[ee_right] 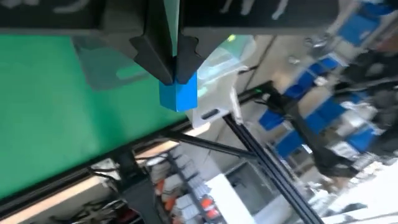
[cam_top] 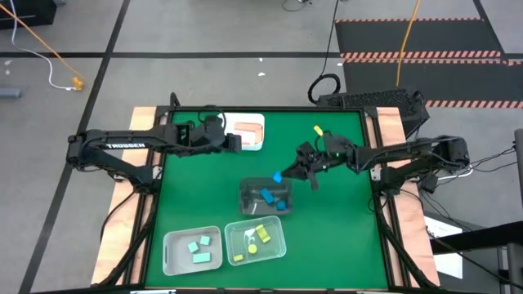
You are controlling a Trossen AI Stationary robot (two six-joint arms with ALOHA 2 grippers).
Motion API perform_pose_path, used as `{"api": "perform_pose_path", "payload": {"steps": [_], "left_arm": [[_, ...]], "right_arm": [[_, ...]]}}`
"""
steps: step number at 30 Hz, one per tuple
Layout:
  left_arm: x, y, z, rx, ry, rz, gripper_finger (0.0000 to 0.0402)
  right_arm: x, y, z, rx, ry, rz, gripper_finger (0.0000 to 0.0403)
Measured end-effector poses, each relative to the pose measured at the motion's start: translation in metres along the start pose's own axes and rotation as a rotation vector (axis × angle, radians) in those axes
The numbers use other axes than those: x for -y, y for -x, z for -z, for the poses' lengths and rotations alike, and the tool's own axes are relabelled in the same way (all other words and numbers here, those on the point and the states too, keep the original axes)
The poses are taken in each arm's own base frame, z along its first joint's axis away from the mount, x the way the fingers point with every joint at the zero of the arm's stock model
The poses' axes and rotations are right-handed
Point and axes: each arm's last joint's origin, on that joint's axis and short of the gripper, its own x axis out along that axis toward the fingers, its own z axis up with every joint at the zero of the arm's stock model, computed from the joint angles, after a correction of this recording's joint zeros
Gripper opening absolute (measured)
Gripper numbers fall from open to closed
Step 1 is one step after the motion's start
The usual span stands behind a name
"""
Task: Sort & place blocks by color
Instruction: Put the blue block into the black bin, then adjust the bins
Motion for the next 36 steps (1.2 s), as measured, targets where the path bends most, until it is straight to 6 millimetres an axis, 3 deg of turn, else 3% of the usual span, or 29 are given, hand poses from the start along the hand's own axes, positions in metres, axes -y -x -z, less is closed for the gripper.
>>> {"api": "perform_pose_path", "payload": {"steps": [13,18,24,28,36], "left_arm": [[0.026,0.031,0.056,-0.009,0.057,0.094,0.0159],[0.032,0.043,0.073,0.011,0.065,0.133,0.0159],[0.046,0.042,0.093,0.015,0.041,0.202,0.0159],[0.05,0.035,0.109,-0.009,0.006,0.192,0.0159],[0.061,0.024,0.147,-0.204,-0.034,0.25,0.0159]], "right_arm": [[-0.024,-0.02,0.056,-0.141,0.186,0.309,0.0],[-0.028,-0.026,0.067,-0.177,0.197,0.315,0.0],[-0.028,-0.029,0.074,-0.174,0.206,0.368,0.0003],[-0.028,-0.029,0.074,-0.172,0.203,0.368,0.0038],[-0.029,-0.03,0.072,-0.155,0.202,0.358,0.0157]]}}
